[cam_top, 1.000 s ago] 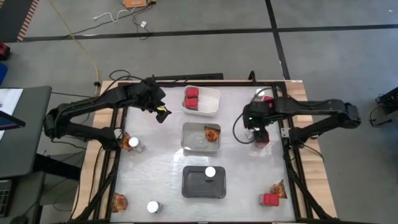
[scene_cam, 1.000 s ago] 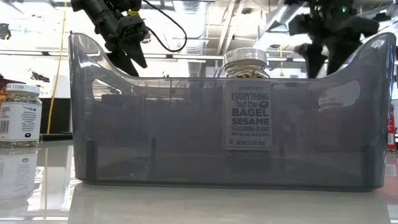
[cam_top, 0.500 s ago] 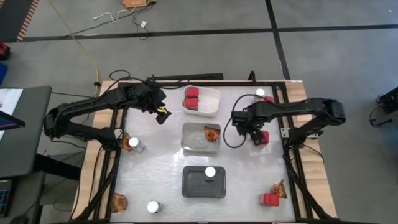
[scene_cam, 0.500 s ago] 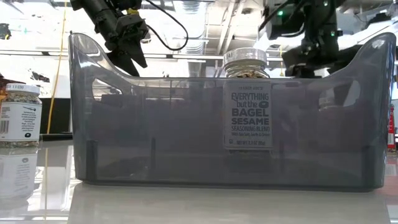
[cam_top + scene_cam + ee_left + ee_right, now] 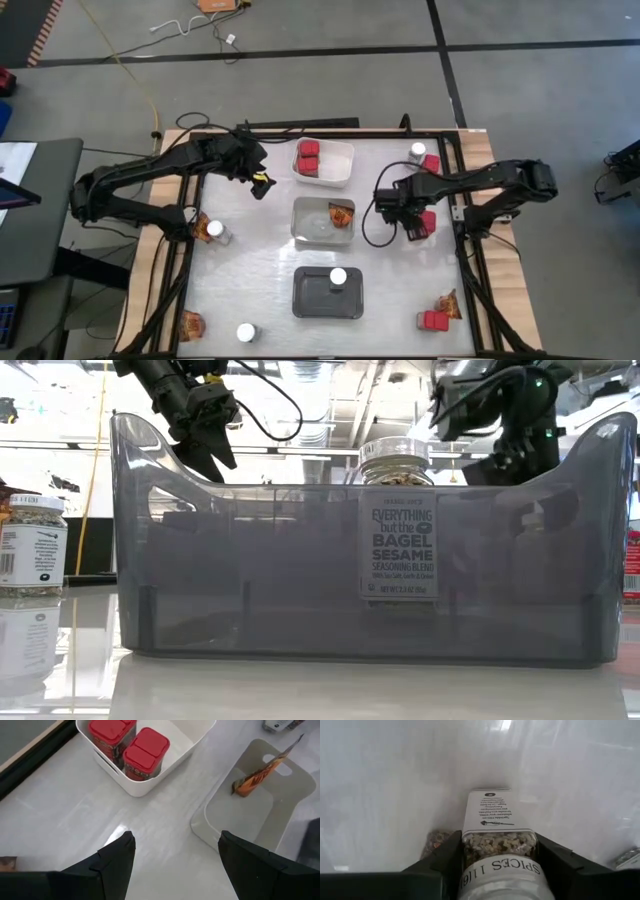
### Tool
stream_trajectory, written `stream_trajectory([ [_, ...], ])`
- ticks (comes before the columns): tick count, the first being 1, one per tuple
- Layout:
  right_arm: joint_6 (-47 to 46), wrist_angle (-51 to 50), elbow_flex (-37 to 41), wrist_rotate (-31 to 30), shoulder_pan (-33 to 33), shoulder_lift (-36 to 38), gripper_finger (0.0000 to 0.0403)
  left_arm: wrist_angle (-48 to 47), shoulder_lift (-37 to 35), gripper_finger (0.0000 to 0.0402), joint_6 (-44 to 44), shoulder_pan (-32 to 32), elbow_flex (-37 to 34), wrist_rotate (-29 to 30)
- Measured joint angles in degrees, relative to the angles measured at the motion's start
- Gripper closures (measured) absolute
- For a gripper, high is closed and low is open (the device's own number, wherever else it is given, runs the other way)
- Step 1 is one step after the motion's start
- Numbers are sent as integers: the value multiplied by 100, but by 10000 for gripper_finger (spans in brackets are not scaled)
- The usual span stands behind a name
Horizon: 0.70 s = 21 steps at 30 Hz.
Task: Sort spices by type
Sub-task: Put the white seasoning bottle into the black bin
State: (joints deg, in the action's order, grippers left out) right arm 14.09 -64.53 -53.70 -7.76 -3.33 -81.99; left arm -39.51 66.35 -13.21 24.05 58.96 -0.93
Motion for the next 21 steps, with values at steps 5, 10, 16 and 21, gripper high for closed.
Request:
stream_trajectory([
  [5,-857,-267,-281,18,47,225,187,0,0,127,-492,-29,0,0],
  [10,-1944,-922,-1043,19,157,462,187,1,0,127,-847,-430,0,94],
  [16,-2527,-1149,-2154,18,595,685,187,0,0,127,-1630,-1412,0,630],
  [21,-2780,-1153,-2984,19,1186,569,187,-2,0,127,-2344,-2308,0,941],
])
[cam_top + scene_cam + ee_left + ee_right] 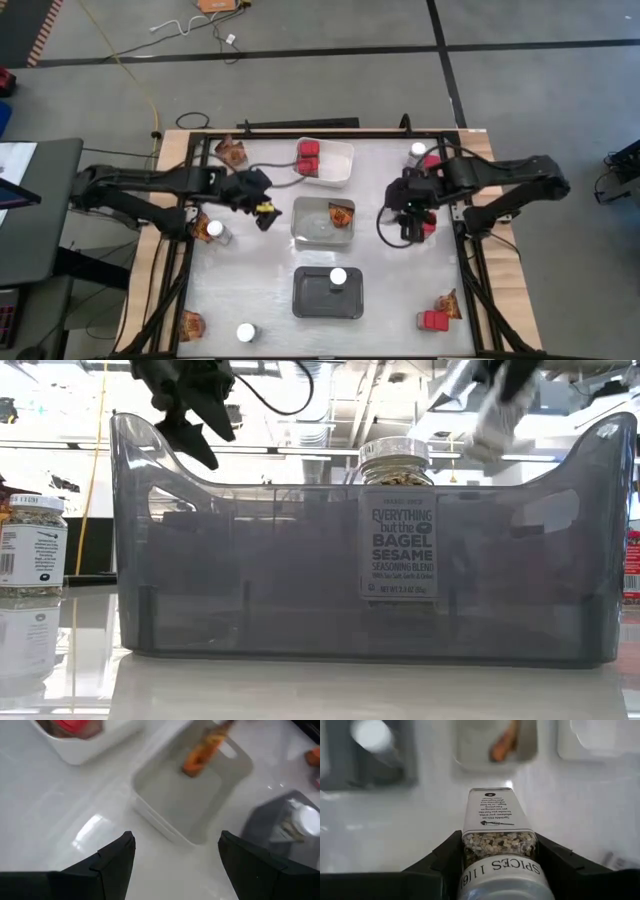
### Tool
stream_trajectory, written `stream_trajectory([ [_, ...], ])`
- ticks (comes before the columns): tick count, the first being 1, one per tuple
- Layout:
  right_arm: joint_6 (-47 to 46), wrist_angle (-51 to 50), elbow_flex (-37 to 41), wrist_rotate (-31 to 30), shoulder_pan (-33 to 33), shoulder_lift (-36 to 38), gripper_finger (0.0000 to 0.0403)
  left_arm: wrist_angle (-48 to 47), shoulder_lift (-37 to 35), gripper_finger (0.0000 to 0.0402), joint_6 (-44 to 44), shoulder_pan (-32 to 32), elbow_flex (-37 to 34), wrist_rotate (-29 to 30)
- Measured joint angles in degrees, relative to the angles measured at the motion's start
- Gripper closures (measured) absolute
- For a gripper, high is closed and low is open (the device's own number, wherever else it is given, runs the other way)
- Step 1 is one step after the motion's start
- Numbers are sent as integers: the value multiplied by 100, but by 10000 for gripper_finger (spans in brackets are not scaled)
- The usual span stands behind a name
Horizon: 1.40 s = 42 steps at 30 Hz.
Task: Sort spices by type
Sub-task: Put the white seasoning bottle into the black bin
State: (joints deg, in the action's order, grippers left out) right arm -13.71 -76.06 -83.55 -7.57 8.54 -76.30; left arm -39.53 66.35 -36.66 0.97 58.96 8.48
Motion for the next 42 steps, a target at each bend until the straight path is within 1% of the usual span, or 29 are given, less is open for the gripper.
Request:
stream_trajectory([
  [5,-684,-63,-928,-1,718,-687,187,-149,-1,127,-230,-724,0,262],
  [8,-980,-236,-1574,2,1136,-1306,187,-401,0,127,-488,-1048,0,452],
  [11,-1440,-582,-2307,2,1467,-1987,187,-666,-1,127,-741,-1297,0,471],
  [14,-2016,-791,-3008,2,1605,-2612,187,-847,-2,127,-662,-1588,0,476],
  [18,-2267,-904,-3764,21,1717,-3333,187,-982,-2,127,-390,-1915,0,467],
  [22,-2564,-966,-4330,324,1888,-3950,187,-1075,-4,127,-246,-2126,0,467],
  [26,-2828,-1086,-4672,497,2097,-4429,187,-1075,-4,127,-212,-2268,0,466],
  [32,-3148,-996,-4901,614,2293,-4919,187,-1075,-4,127,-109,-2453,0,465],
  [42,-3060,-1027,-4901,781,2107,-5609,187,-1073,-4,127,-93,-2582,0,465],
])
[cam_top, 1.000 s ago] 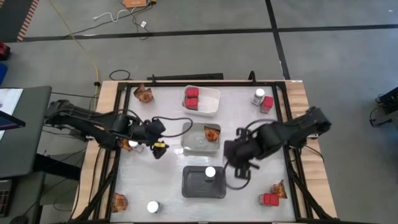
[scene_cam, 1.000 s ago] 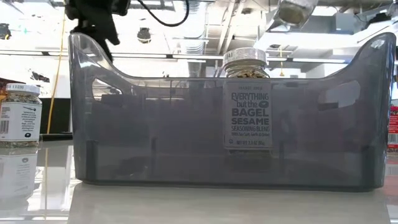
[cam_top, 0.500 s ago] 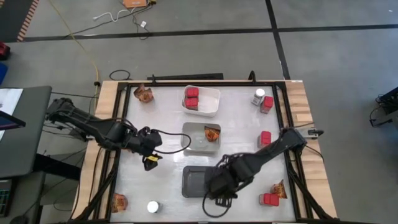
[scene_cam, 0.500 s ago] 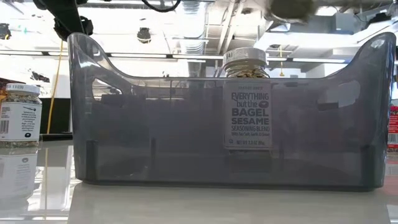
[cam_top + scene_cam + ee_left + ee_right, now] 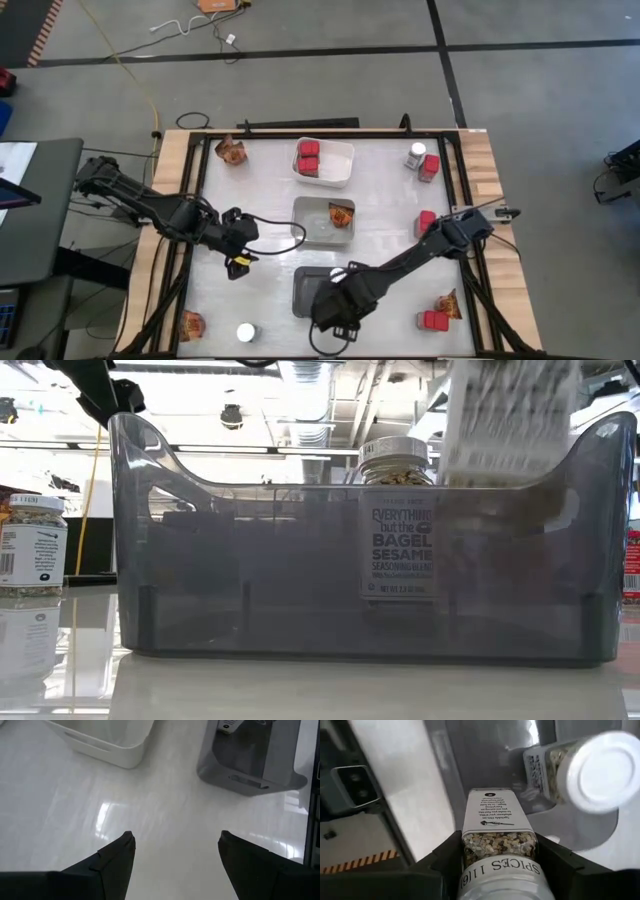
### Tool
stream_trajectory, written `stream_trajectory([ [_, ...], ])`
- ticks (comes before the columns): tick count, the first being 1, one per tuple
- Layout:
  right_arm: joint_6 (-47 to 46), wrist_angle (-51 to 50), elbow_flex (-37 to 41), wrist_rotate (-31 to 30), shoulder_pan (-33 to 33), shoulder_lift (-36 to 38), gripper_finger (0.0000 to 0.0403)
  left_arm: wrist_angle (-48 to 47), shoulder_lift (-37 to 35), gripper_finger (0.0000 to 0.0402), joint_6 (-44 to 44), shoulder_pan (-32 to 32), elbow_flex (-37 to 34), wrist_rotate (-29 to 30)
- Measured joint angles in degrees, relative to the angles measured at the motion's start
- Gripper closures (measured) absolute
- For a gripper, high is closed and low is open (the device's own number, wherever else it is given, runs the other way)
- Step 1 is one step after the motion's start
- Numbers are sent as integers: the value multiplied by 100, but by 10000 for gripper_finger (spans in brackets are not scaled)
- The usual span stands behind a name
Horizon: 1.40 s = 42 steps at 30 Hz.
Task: Sort spices by type
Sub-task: Put the white seasoning bottle into the black bin
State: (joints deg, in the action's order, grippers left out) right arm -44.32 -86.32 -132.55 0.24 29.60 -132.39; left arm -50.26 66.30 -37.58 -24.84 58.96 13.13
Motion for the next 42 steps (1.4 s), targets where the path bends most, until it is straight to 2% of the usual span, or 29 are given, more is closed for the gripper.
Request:
stream_trajectory([
  [14,466,10,42,197,-305,-204,184,0,0,127,-15,-33,0,-2],
  [18,716,127,159,189,-215,-196,121,0,0,127,-15,-33,0,17],
  [21,742,139,240,178,-150,-195,102,0,0,127,-15,-33,0,22],
  [35,728,126,284,142,-118,-194,118,1,0,127,-15,-33,0,114],
  [42,726,-391,284,136,-116,-192,118,2,0,127,-15,-33,0,116],
])
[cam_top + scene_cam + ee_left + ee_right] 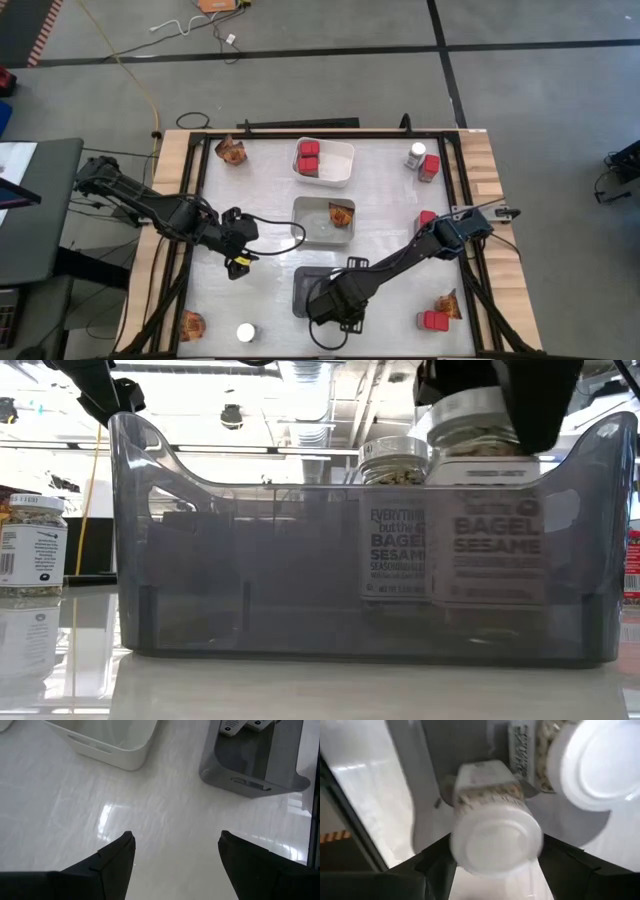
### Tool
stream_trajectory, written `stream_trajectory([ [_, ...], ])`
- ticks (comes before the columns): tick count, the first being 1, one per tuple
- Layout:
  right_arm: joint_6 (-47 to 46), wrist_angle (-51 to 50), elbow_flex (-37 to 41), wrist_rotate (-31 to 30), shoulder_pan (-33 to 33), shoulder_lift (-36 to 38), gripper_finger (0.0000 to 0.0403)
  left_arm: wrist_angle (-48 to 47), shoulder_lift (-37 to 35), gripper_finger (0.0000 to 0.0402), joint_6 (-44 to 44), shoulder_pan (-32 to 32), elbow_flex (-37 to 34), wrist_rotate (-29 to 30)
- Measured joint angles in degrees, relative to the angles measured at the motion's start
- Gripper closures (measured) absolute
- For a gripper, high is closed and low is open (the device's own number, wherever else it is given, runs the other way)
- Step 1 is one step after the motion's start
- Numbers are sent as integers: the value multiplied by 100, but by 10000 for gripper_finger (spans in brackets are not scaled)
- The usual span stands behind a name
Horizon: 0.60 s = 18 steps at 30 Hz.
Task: Sort spices by type
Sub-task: Put the white seasoning bottle into the black bin, then put the red seasoning can into the white bin
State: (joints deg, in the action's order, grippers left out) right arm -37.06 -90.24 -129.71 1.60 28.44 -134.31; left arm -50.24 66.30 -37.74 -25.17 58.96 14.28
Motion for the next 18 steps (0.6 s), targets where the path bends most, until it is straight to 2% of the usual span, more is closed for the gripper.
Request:
stream_trajectory([
  [11,-269,15,-337,-4,11,49,118,2,0,127,35,0,0,11],
  [16,-762,88,-471,-48,24,220,117,2,0,127,42,0,0,11],
  [18,-1138,0,-469,-247,46,373,117,2,0,127,42,0,0,11],
])
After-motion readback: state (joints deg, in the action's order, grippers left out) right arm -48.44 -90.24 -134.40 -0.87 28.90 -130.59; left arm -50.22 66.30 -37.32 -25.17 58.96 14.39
